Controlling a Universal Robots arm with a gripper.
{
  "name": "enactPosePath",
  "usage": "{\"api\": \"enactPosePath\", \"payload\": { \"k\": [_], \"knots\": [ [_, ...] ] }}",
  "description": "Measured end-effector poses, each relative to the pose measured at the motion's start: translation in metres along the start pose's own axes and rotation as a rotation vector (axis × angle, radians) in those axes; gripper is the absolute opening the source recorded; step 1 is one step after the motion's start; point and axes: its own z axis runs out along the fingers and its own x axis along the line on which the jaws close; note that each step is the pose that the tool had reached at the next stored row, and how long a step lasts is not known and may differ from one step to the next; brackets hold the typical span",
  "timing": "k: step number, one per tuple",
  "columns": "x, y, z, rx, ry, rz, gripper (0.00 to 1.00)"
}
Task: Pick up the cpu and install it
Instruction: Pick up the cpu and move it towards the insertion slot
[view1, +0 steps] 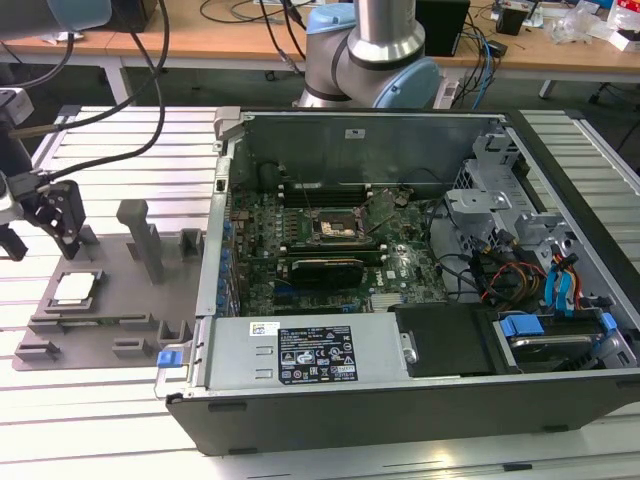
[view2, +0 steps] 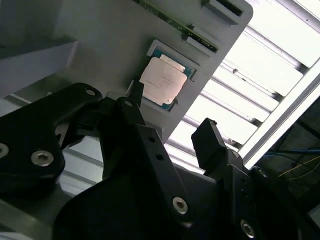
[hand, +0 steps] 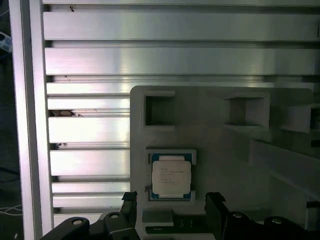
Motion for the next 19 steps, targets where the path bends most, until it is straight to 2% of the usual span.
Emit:
{"api": "enactPosePath", "payload": {
  "k": [3, 6, 9, 12, 19],
  "knots": [
    [0.0001, 0.0000, 0.0001, -0.0160, -0.0016, -0.023, 0.66],
    [0.0001, -0.0004, 0.0023, -0.0169, -0.0032, -0.047, 0.66],
    [0.0002, -0.0008, 0.0052, -0.0172, -0.0037, -0.053, 0.66],
    [0.0000, -0.0007, 0.0125, -0.0171, -0.0037, -0.054, 0.66],
    [-0.0007, 0.0000, 0.0227, -0.0171, -0.0037, -0.055, 0.66]
  ]
}}
